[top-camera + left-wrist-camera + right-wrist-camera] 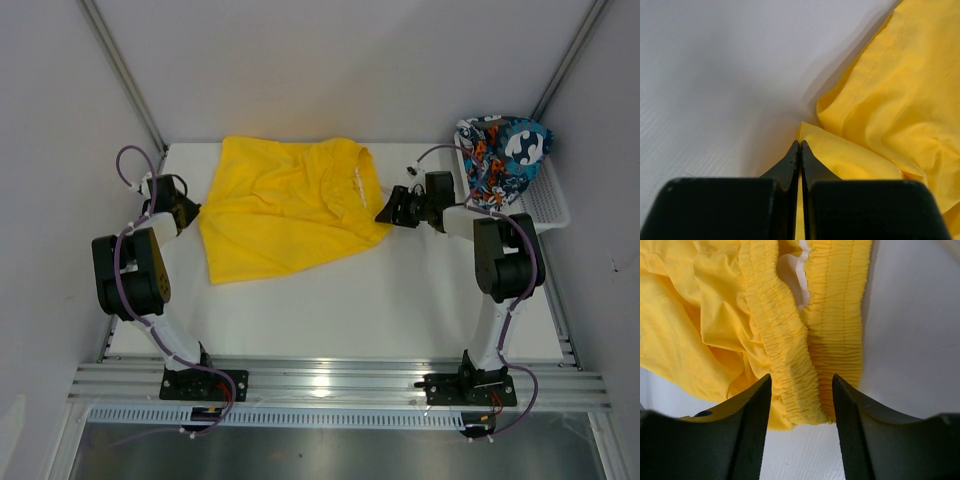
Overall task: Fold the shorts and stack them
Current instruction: Flatten the shorts out
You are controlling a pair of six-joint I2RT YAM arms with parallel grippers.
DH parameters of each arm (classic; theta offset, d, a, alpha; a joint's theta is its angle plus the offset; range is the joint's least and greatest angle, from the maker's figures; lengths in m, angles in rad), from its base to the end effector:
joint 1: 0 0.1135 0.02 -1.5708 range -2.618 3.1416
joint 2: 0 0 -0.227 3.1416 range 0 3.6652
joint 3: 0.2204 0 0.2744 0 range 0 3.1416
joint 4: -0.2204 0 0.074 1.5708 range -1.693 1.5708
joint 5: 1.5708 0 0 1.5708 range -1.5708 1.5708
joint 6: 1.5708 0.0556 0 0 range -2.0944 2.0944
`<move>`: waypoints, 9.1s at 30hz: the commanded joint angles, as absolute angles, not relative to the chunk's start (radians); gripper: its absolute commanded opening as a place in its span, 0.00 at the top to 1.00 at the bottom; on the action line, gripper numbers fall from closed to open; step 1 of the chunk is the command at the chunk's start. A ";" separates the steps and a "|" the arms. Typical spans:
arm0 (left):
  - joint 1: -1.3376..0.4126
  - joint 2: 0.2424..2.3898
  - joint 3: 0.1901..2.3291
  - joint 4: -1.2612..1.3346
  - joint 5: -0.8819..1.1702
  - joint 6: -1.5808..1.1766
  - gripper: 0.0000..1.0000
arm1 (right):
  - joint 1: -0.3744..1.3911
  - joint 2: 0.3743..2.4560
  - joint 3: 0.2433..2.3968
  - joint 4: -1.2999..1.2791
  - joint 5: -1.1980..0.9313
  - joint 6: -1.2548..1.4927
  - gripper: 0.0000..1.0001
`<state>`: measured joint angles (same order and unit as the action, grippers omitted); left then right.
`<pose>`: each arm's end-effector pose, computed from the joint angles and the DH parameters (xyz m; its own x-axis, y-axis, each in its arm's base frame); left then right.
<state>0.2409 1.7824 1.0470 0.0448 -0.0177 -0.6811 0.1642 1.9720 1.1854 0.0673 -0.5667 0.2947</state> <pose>0.3944 0.0979 0.1177 -0.3221 -0.7274 -0.6060 -0.5851 0.6561 -0.4766 0.4205 0.0999 0.0956 -0.7778 0.1195 -0.6171 -0.3244 0.7646 0.5570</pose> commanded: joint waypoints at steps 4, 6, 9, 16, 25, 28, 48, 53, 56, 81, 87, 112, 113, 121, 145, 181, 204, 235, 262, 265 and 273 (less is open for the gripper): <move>0.256 1.790 1.074 0.084 0.018 -0.698 1.00 | 0.186 1.928 1.167 0.008 -0.621 0.236 0.50; 0.256 1.793 1.074 0.084 0.021 -0.699 1.00 | 0.198 1.922 1.167 -0.040 -0.612 0.229 0.50; 0.256 1.792 1.075 0.086 0.023 -0.701 1.00 | 0.202 1.913 1.161 -0.072 -0.612 0.227 0.51; 0.261 1.792 1.069 0.091 0.031 -0.704 1.00 | 0.219 1.913 1.121 -0.069 -0.675 0.255 0.92; 0.259 1.789 1.065 0.095 0.034 -0.703 1.00 | 0.189 1.861 1.048 0.049 -0.795 0.497 1.00; 0.261 1.784 1.060 0.100 0.035 -0.703 1.00 | 0.167 1.816 0.999 0.075 -0.814 0.638 1.00; 0.259 1.764 1.043 0.115 0.025 -0.696 1.00 | 0.172 1.818 1.008 0.131 -0.197 0.993 1.00; 0.259 1.763 1.040 0.117 0.020 -0.696 1.00 | 0.170 1.809 1.032 -0.032 -0.057 0.901 1.00; 0.259 1.759 1.037 0.118 0.020 -0.696 1.00 | 0.158 1.790 1.015 -0.057 -0.022 0.876 1.00; 0.170 1.671 1.054 0.087 -0.074 -0.595 0.87 | 0.069 1.726 1.005 -0.127 0.029 0.759 1.00; 0.132 1.545 0.965 0.061 -0.061 -0.603 0.83 | 0.092 1.752 1.051 -0.127 0.020 0.759 1.00; -0.164 0.735 0.325 -0.221 0.025 -0.851 0.62 | 0.083 1.457 0.861 -0.084 -0.095 0.742 0.28; -0.178 0.730 0.313 -0.218 0.017 -0.865 0.62 | 0.086 1.450 0.836 -0.046 -0.104 0.753 0.29; -0.296 0.752 0.258 -0.195 -0.087 -0.948 0.64 | 0.117 1.486 0.707 0.182 -0.103 0.818 0.33; -0.304 0.877 0.201 -0.097 -0.123 -1.029 0.40 | 0.218 1.735 0.644 0.548 0.120 1.002 0.44; -0.328 1.126 0.359 -0.087 -0.387 -1.247 1.00 | 0.169 1.786 0.574 0.742 0.058 1.140 0.48; -0.322 0.752 0.797 -0.563 -0.485 -0.908 1.00 | 0.262 1.175 0.555 -0.113 0.422 1.180 1.00; -0.029 1.118 2.011 -0.822 -0.129 -0.621 1.00 | 0.460 1.281 1.655 -0.699 0.413 1.002 1.00; 0.201 1.555 2.127 -0.565 0.218 -0.787 1.00 | 0.197 1.615 1.729 -0.030 -0.102 1.001 1.00; 0.245 1.719 2.255 -0.454 0.352 -0.882 1.00 | 0.138 1.797 1.871 0.188 -0.292 1.133 1.00; 0.304 1.890 2.485 -0.164 0.454 -1.057 1.00 | 0.077 2.213 2.600 0.352 -0.483 1.250 1.00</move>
<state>0.2481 1.9213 2.3684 -0.3912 0.4301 -0.9600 0.1192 2.1468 2.2791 0.1719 -0.3923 1.1725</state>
